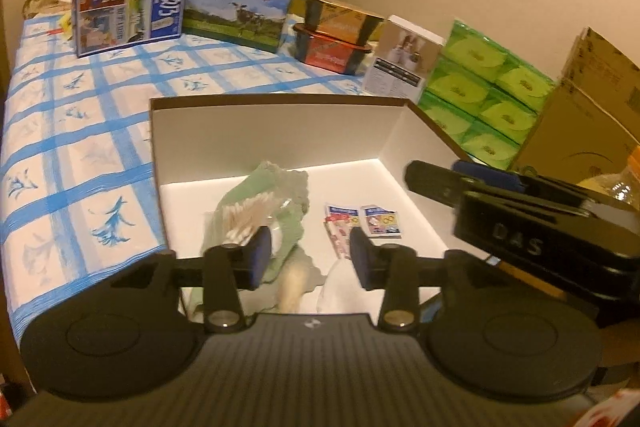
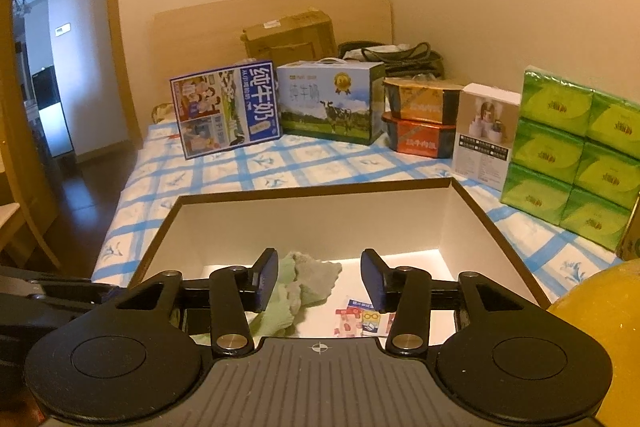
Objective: Organize soft objects
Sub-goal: 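Withdraw both tools from the box back toward the pile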
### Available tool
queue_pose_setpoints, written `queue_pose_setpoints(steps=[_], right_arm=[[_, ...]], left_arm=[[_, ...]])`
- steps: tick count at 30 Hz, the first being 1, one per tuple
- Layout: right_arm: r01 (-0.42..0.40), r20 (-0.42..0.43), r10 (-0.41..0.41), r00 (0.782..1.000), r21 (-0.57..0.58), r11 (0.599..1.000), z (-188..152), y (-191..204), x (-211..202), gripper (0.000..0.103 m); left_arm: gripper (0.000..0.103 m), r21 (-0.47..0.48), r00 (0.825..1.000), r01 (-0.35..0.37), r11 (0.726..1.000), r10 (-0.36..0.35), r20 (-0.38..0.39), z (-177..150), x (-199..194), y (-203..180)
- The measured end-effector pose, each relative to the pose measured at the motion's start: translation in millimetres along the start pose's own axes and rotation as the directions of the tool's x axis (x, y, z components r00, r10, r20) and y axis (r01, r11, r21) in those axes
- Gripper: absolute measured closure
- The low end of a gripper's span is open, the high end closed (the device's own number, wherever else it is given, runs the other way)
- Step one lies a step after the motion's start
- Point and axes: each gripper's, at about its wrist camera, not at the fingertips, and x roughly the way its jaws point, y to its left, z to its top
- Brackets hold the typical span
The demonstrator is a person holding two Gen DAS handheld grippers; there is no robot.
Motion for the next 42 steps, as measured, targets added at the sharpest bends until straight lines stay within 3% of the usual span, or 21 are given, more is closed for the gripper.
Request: queue_pose_setpoints(steps=[16, 24, 34, 42], right_arm=[[-0.101, 0.032, 0.103, 0.994, -0.044, 0.994, -18, 30, -70, 0.051], [-0.135, 0.043, 0.134, 0.99, 0.014, 0.991, -32, 29, -123, 0.048], [-0.117, 0.023, 0.115, 0.993, 0.091, 0.989, -68, 4, -192, 0.043], [-0.067, -0.002, 0.068, 0.998, 0.161, 0.985, -101, -26, -238, 0.042]], left_arm=[[0.063, -0.074, 0.997, -0.057, 0.996, 0.061, 0.048, -27, -73, 7], [0.063, -0.094, 0.995, -0.074, 0.993, 0.079, 0.054, -54, -116, -9], [0.062, -0.069, 0.993, -0.104, 0.992, 0.108, 0.054, -95, -163, -51], [0.062, -0.097, 0.996, -0.068, 0.993, 0.073, 0.047, -126, -185, -89]])
